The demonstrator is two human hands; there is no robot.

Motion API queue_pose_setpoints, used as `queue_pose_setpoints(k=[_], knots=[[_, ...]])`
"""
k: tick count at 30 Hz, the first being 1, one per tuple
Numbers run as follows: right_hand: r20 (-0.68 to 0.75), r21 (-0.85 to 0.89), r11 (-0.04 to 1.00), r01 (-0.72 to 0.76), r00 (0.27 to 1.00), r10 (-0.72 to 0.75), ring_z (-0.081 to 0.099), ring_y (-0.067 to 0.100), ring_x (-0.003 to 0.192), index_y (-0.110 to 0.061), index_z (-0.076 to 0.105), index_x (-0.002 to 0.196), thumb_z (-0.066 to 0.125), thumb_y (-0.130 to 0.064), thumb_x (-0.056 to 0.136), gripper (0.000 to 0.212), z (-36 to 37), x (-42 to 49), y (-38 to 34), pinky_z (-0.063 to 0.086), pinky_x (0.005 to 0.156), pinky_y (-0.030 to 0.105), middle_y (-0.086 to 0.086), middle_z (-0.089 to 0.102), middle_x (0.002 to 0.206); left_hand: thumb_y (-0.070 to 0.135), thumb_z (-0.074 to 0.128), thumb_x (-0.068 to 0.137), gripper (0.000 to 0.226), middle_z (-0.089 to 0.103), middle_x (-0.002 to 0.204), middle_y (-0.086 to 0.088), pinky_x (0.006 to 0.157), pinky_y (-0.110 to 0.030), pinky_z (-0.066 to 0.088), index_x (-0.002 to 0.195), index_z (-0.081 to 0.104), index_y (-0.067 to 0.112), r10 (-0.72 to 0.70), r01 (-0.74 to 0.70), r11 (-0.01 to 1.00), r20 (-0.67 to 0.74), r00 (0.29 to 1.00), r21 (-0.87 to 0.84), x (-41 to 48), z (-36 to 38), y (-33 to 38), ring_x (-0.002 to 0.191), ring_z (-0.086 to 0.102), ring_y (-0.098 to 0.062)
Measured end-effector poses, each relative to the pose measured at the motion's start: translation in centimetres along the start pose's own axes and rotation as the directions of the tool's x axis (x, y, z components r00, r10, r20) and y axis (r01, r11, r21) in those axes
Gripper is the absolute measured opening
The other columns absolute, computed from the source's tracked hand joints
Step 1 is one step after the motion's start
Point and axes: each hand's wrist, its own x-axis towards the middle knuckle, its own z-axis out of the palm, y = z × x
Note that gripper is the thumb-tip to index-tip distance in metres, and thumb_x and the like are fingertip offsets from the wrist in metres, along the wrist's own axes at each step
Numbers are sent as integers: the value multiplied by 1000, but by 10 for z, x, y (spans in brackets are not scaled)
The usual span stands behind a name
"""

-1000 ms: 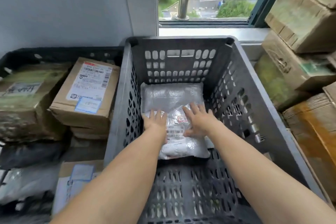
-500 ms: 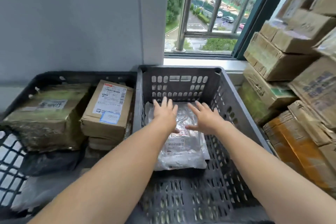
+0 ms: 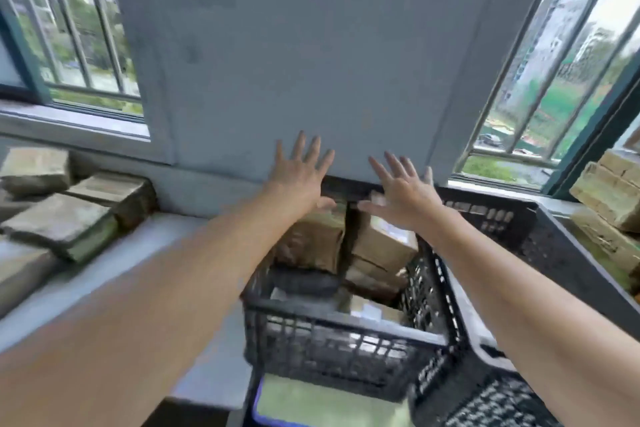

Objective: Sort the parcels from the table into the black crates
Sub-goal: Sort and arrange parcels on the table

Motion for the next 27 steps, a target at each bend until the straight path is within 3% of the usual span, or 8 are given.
queue_pose_setpoints(k=[2,6,10,19,27], knots=[[-7,15,997,79,997,-79,-8,27,152,-35,-10,156,41,-74,89,93,-11,-2,-78,4,117,63,-3,-12,166,78,33,88,99,-15,165,-8,117,-63,5,157,-12,22,-58,59,998,-25,998,18,-49,12,-66,150,-16,-36],[-13,87,968,235,972,-235,-8,25,153,-34,-8,157,46,-68,91,92,-24,-1,-228,2,117,61,-3,-13,166,72,32,93,93,-19,164,-6,118,-62,2,158,-11,21,-159,159,987,60,986,5,-150,41,-184,150,-18,-33],[-45,42,918,395,918,-393,-1,25,153,-32,-5,157,45,-71,90,93,-26,0,-366,7,118,61,0,-6,167,70,36,94,93,-17,164,-10,118,-63,4,157,-11,21,-297,298,955,109,949,8,-235,79,-277,150,-17,-34],[14,145,756,638,763,-647,-5,25,153,-35,-4,157,49,-72,87,95,-2,18,-636,8,118,62,-1,-8,166,73,32,93,94,-15,165,-10,116,-63,6,156,-15,21,-597,608,793,261,759,46,-384,197,-458,150,-15,-34],[-65,220,601,768,627,-776,1,25,152,-32,-3,158,46,-72,88,94,24,69,-855,10,118,62,1,0,166,77,33,89,96,-10,165,-9,116,-60,12,157,-8,22,-722,729,673,324,612,122,-441,277,-636,151,-10,-33]])
